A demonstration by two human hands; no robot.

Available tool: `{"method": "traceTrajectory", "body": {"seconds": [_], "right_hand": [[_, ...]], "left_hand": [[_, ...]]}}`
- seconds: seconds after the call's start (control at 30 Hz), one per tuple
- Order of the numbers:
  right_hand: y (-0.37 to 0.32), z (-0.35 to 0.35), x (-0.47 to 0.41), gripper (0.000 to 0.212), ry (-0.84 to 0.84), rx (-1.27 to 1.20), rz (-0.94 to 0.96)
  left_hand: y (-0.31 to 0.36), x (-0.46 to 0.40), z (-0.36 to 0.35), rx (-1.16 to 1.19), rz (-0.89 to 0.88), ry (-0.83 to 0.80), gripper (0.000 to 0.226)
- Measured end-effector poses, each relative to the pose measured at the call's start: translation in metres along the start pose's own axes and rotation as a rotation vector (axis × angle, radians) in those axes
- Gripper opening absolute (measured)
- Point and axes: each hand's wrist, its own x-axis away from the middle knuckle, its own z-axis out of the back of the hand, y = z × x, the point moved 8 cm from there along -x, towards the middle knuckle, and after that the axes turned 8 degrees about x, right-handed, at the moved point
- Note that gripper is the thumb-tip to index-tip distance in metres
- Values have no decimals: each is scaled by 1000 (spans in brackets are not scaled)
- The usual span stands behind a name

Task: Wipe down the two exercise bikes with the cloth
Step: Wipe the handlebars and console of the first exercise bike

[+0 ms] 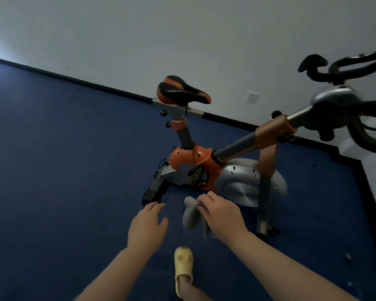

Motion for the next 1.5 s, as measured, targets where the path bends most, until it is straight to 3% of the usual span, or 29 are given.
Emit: {"method": "traceTrajectory", "body": {"seconds": [0.33,0.5,0.77,0.9,1.0,1.17,1.5], "right_hand": [[-28,-27,-177,17,35,-25,47],[-50,-29,-269,10,80,-35,132],[-103,-66,-391,10,15,-9,146],[-133,-98,-461,3,5,-28,33],[-154,-115,-509,16,-1,-76,-86],[-180,-117,-575,18,-7,-127,-251],[-125,-145,-672,16,1,-164,-576]], "left_hand": [[-26,-158,99,-94,-13,54,46],[-42,-228,154,-1,22,121,46],[-112,-321,211,67,62,109,46],[-144,-382,256,29,-11,57,46],[-166,-430,297,-40,-71,20,46],[-184,-504,352,-113,-156,-38,46],[-138,-640,340,-60,-365,-193,46]]}}
